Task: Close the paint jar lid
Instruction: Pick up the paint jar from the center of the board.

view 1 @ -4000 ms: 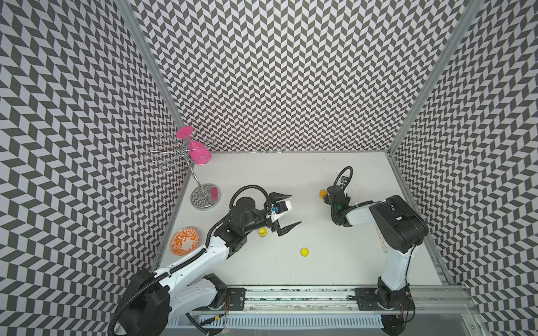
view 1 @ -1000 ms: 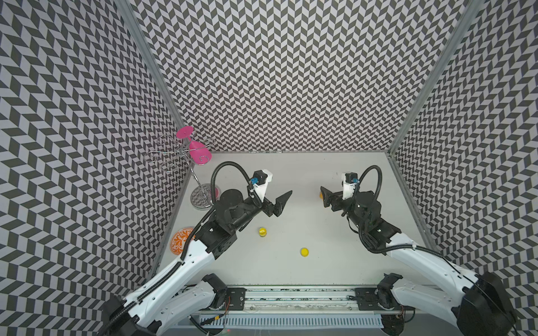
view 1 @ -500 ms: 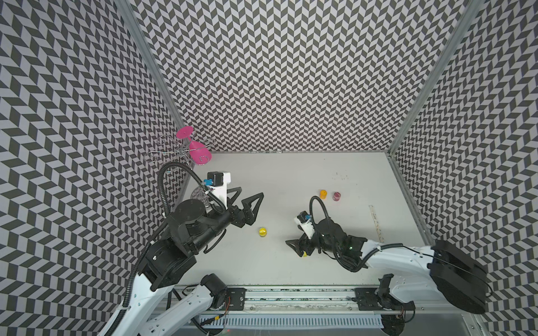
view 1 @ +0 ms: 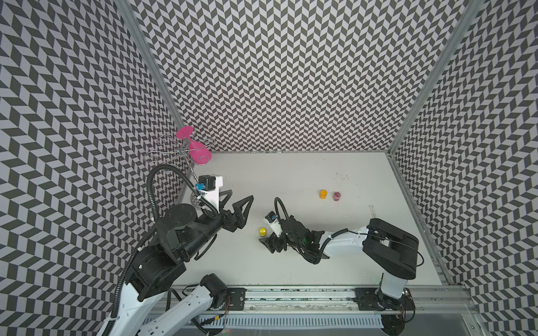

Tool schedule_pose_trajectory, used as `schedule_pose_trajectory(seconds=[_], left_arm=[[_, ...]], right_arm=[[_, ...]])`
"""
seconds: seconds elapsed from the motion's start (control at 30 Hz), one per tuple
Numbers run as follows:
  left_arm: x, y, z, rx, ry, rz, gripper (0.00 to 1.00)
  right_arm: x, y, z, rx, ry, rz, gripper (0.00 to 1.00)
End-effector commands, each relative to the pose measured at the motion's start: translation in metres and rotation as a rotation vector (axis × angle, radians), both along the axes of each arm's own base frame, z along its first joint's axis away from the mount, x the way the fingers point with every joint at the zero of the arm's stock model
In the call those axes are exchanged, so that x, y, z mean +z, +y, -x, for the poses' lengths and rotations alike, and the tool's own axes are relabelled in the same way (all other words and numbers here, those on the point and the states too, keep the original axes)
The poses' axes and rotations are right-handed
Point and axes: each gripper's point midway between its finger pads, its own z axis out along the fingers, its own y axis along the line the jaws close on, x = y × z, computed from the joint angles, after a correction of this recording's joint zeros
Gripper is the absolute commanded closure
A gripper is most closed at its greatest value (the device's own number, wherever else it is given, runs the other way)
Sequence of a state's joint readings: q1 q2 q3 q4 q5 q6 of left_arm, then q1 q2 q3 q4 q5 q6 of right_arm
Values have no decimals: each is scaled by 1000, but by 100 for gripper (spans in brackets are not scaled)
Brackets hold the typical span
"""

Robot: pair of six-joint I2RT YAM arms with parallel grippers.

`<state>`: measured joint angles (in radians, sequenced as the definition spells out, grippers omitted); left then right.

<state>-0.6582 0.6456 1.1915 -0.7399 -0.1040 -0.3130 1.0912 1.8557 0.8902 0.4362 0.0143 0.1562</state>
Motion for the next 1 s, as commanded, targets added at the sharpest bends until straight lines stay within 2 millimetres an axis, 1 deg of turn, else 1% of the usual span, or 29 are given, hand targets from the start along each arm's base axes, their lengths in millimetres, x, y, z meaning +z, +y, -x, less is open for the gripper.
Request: schedule_pose_trajectory(seconds=[0.0, 0.07, 0.17, 0.37, 0.53, 0.63, 0.83, 0.97], left_arm=[[3, 7, 3, 19, -8, -16, 18], [1, 6, 3, 12, -4, -18, 18], [0, 6, 4, 10, -12, -6, 18], [1, 9, 5, 21, -30, -3, 17], [1, 9, 3, 25, -37, -6, 16], [-1, 10, 2, 32, -33, -10, 16], [0, 11, 3, 33, -41, -5, 16], [-2, 11, 3, 35, -39, -6, 16]], right_arm=[[4, 12, -13, -33, -49, -23, 21], [-2, 17, -14, -27, -43, -8, 26], [-10, 20, -16, -34, -38, 11, 30], [-19, 25, -19, -42, -37, 37, 39], [-24, 27, -20, -42, -32, 52, 49], [-27, 27, -20, -44, -30, 59, 51], [-28, 28, -19, -43, -30, 66, 54], [-29, 28, -20, -50, -29, 68, 67]])
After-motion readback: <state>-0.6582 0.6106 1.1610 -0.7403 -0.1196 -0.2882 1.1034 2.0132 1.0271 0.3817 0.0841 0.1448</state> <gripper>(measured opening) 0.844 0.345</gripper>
